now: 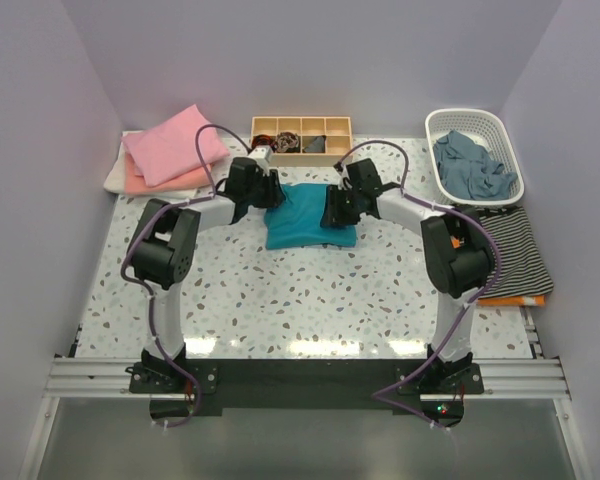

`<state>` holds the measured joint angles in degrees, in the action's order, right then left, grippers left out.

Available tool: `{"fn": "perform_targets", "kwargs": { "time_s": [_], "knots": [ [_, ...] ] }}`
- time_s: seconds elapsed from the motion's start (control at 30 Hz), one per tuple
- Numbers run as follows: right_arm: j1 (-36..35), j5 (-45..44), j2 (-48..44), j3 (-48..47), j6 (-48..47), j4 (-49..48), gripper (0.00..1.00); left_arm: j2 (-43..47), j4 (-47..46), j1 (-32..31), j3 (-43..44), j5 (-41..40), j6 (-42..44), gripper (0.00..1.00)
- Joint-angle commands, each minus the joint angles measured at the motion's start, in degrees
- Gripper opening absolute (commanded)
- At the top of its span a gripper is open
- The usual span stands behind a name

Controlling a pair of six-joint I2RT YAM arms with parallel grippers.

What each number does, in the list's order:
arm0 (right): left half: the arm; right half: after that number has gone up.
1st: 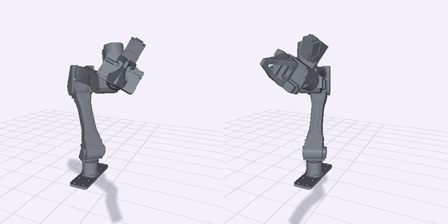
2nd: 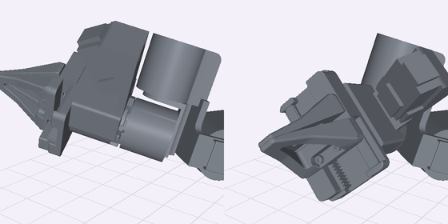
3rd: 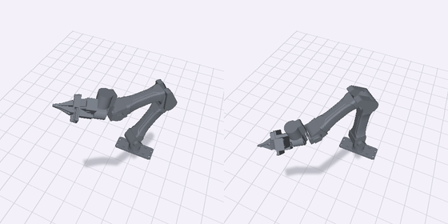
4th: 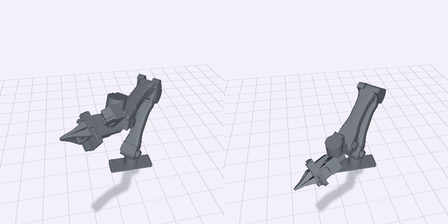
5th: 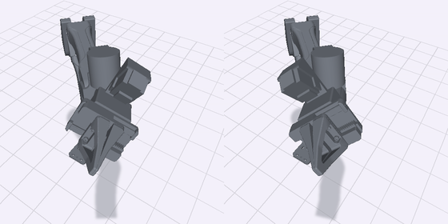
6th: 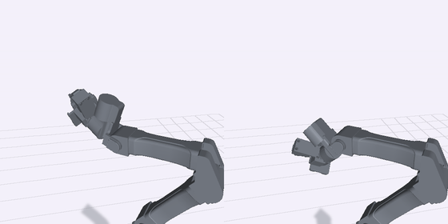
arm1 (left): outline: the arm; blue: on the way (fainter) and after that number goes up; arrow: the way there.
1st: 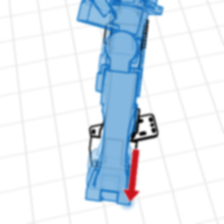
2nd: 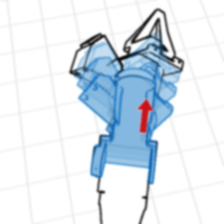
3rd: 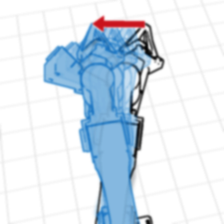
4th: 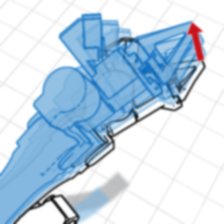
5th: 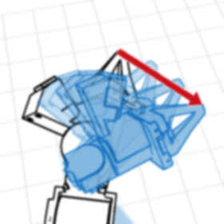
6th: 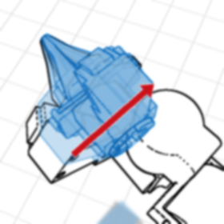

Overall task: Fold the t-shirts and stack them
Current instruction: Fold the tshirt

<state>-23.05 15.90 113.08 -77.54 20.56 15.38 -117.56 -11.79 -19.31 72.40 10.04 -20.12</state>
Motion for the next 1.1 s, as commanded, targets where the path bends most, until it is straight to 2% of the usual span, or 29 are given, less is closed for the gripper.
{"fn": "perform_targets", "kwargs": {
  "time_s": [0.0,0.13,0.47,0.63,0.77,0.87,1.07],
  "knots": [
    [-0.9,1.1,1.1,-2.0,0.1,-1.2,0.42,-0.7,-3.8,-0.9,2.0,1.6,0.4,0.48],
    [-0.9,0.9,2.4,-2.4,0.1,-0.9,0.42,0.0,-5.8,-1.0,1.2,3.0,0.1,0.47],
    [-1.0,0.3,3.8,-2.6,0.0,-0.7,0.41,-4.1,-1.1,-1.3,5.3,-0.4,0.5,0.38],
    [-1.0,0.2,4.1,-2.6,-0.1,-0.7,0.41,-5.7,0.3,-1.2,5.1,-2.7,0.4,0.29],
    [-0.9,0.1,4.3,-2.3,-0.1,-0.8,0.4,-5.8,-0.4,-0.9,4.1,-3.7,-0.3,0.18],
    [-1.0,-0.6,4.3,-1.7,-0.3,-0.8,0.4,-5.1,-3.8,0.8,2.0,-0.3,-3.0,0.14],
    [-1.0,-1.2,5.0,-1.2,-0.2,-0.9,0.39,-4.4,-19.7,6.9,-5.8,16.7,-16.1,0.11]
  ]
}}
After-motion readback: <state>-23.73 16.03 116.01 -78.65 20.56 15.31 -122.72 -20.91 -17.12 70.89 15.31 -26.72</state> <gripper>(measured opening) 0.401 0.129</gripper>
